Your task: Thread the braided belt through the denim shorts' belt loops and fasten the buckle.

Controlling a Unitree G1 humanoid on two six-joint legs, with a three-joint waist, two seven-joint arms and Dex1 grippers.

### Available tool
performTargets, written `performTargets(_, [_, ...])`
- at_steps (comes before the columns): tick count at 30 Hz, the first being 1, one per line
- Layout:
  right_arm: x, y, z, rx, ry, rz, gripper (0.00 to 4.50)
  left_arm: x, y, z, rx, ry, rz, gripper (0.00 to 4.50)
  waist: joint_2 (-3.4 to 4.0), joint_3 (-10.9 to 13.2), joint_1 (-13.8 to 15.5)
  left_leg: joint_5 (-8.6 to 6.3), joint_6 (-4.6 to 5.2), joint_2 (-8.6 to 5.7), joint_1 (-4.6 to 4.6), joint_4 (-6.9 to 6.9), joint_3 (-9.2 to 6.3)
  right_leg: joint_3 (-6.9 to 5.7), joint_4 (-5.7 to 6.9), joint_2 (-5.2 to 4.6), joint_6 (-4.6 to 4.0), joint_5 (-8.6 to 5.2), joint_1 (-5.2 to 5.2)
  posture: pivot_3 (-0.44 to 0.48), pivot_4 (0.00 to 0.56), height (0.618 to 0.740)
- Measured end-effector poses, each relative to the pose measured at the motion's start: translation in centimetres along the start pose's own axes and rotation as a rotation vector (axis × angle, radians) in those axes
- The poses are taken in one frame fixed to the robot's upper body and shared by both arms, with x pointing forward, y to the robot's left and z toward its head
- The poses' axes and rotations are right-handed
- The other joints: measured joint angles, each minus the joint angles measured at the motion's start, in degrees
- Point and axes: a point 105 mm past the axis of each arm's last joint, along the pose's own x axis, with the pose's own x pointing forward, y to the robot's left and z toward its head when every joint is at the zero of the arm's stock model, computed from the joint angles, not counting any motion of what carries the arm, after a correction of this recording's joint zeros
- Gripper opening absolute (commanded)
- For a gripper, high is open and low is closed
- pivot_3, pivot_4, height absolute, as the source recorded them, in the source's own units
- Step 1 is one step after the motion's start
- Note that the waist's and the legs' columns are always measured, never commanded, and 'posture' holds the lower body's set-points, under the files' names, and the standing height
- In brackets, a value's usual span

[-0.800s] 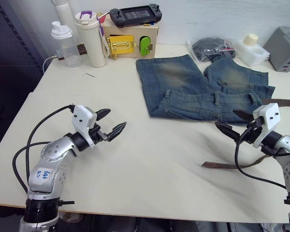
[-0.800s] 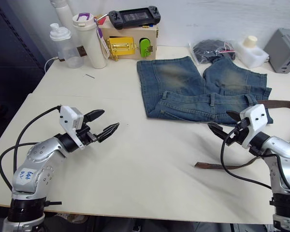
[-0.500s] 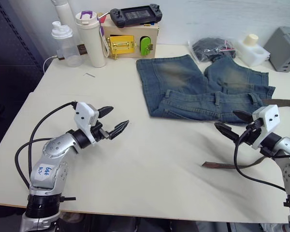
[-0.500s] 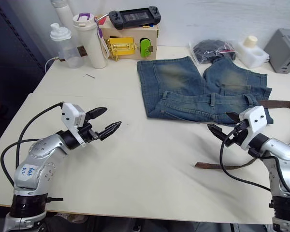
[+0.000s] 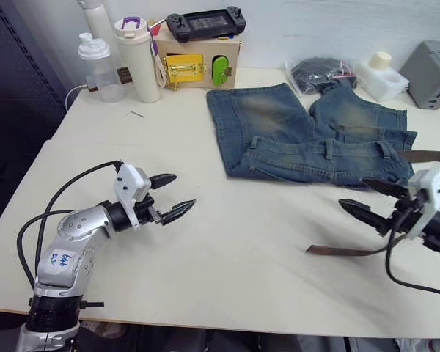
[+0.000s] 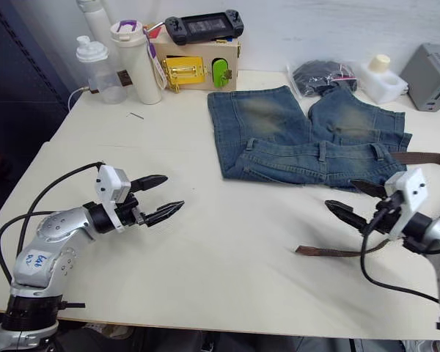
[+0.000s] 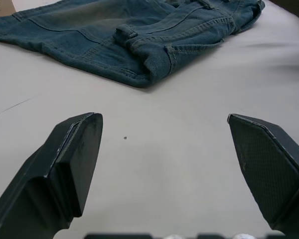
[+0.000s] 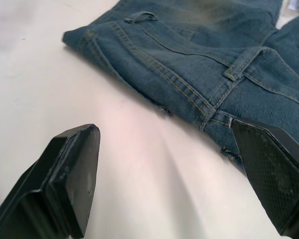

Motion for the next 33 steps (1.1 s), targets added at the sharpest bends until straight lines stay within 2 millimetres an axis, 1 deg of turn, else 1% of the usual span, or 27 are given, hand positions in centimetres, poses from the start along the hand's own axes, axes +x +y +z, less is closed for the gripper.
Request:
performTargets(4, [-0.1,0.2,-0.2,0.011,0.006,0.036,4.50,0.1,-0.4,-0.2,-0.003,0.002,-0.038,4.39,0.00,0.0,-0.1,0.00,0.00,0.00,-0.01,-0.02,0.01,-0.02,-0.01,-0.08,0.00,0.00,0.00,0.000,0.150,0.646])
performTargets(7, [-0.3,0.4,0.2,0.009,0.033,0.089,4.50,0.0,-0.6,-0.2,0.003,0.007,-0.062,4.39,0.03,0.0,0.0,0.01,0.01,-0.01,-0.01,-0.01,0.02,-0.03,-0.02,-0.10,-0.01,-0.01,0.00,0.000,0.150,0.646])
performTargets(9, [-0.7,0.8,1.0,0.006,0.059,0.159,4.50,0.0,-0.6,-0.3,0.003,0.008,-0.069,4.39,0.03,0.0,0.0,0.01,0.01,-0.01,-0.02,-0.01,0.03,-0.04,-0.06,-0.12,-0.02,-0.01,0.01,0.000,0.150,0.646])
performTargets(11, [-1.3,1.8,1.9,-0.033,0.133,0.285,4.50,0.1,-0.7,-0.1,0.008,0.005,-0.083,4.39,0.04,0.0,0.1,0.00,0.01,0.01,-0.03,-0.02,0.01,-0.10,-0.15,-0.14,-0.04,-0.02,0.06,0.000,0.150,0.646])
performTargets(14, [-1.6,3.0,2.0,-0.088,0.257,0.436,4.50,0.4,-1.0,0.0,0.014,0.003,-0.103,4.39,0.04,0.0,-0.1,0.01,0.03,0.05,-0.03,-0.04,0.02,-0.19,-0.49,-0.13,-0.05,-0.03,0.18,0.000,0.150,0.646])
performTargets(17, [-1.4,4.0,0.9,-0.130,0.360,0.536,4.50,0.5,-1.6,0.1,0.015,0.005,-0.124,4.39,0.04,0.0,-0.1,0.03,0.06,0.04,-0.03,-0.10,0.02,-0.21,-0.63,-0.18,-0.05,-0.03,0.24,0.000,0.150,0.646])
performTargets(21, [-1.5,3.5,-2.3,-0.257,0.530,0.552,4.50,0.3,-2.5,-0.3,-0.001,0.013,-0.140,4.39,0.04,0.0,0.0,0.06,0.12,-0.04,-0.03,-0.11,0.08,-0.30,-0.62,-0.36,-0.05,-0.03,0.22,0.000,0.150,0.646])
performTargets(24, [-1.8,3.1,-4.1,-0.288,0.581,0.531,3.63,0.2,-2.9,-0.2,-0.001,0.017,-0.144,4.50,0.04,0.0,0.2,0.10,0.20,-0.10,-0.07,-0.11,0.18,-0.56,-0.61,-0.60,-0.04,-0.03,0.23,0.000,0.150,0.646])
performTargets(25, [-2.0,3.3,-4.5,-0.290,0.591,0.535,3.23,0.2,-2.9,-0.2,0.000,0.017,-0.141,4.50,0.04,0.0,0.3,0.10,0.20,-0.10,-0.07,-0.11,0.21,-0.63,-0.60,-0.64,-0.04,-0.04,0.23,0.000,0.150,0.646])
performTargets(26, [-2.1,3.5,-4.9,-0.284,0.598,0.540,2.73,0.2,-2.9,-0.2,-0.002,0.018,-0.139,4.50,0.04,0.0,0.3,0.11,0.20,-0.10,-0.07,-0.11,0.22,-0.69,-0.62,-0.66,-0.04,-0.04,0.23,0.000,0.150,0.646])
performTargets(27, [-2.2,3.6,-5.1,-0.281,0.602,0.542,2.39,0.2,-2.9,-0.2,-0.004,0.020,-0.138,4.50,0.04,0.0,0.3,0.11,0.21,-0.10,-0.07,-0.11,0.23,-0.72,-0.62,-0.67,-0.04,-0.04,0.23,0.000,0.150,0.646])
performTargets(28, [-2.2,3.7,-5.4,-0.283,0.601,0.543,1.83,0.2,-2.9,-0.3,-0.006,0.021,-0.137,4.50,0.04,0.0,0.3,0.11,0.21,-0.10,-0.07,-0.11,0.23,-0.74,-0.62,-0.68,-0.04,-0.04,0.23,0.000,0.150,0.646])
performTargets(29, [-2.2,3.8,-5.5,-0.288,0.596,0.539,1.43,0.2,-2.8,-0.3,-0.007,0.023,-0.135,4.50,0.04,0.0,0.3,0.11,0.21,-0.10,-0.07,-0.11,0.23,-0.76,-0.63,-0.68,-0.04,-0.04,0.24,0.000,0.150,0.646])
performTargets(30, [-2.1,3.9,-5.7,-0.294,0.594,0.537,0.92,0.2,-2.8,-0.3,-0.008,0.023,-0.132,4.50,0.04,0.0,0.4,0.11,0.21,-0.10,-0.07,-0.11,0.23,-0.77,-0.62,-0.69,-0.04,-0.04,0.24,0.000,0.150,0.646])
performTargets(32, [-2.0,4.0,-5.7,-0.303,0.583,0.529,0.02,0.3,-2.8,-0.2,-0.005,0.021,-0.132,4.50,0.04,0.0,0.5,0.11,0.21,-0.10,-0.07,-0.11,0.24,-0.77,-0.62,-0.69,-0.04,-0.04,0.23,0.000,0.150,0.646])
performTargets(33, [-1.9,4.3,-5.7,-0.309,0.577,0.534,0.02,0.3,-2.7,-0.1,-0.003,0.019,-0.133,4.50,0.04,0.0,0.6,0.11,0.21,-0.09,-0.07,-0.10,0.24,-0.79,-0.62,-0.69,-0.04,-0.04,0.24,0.000,0.150,0.646])
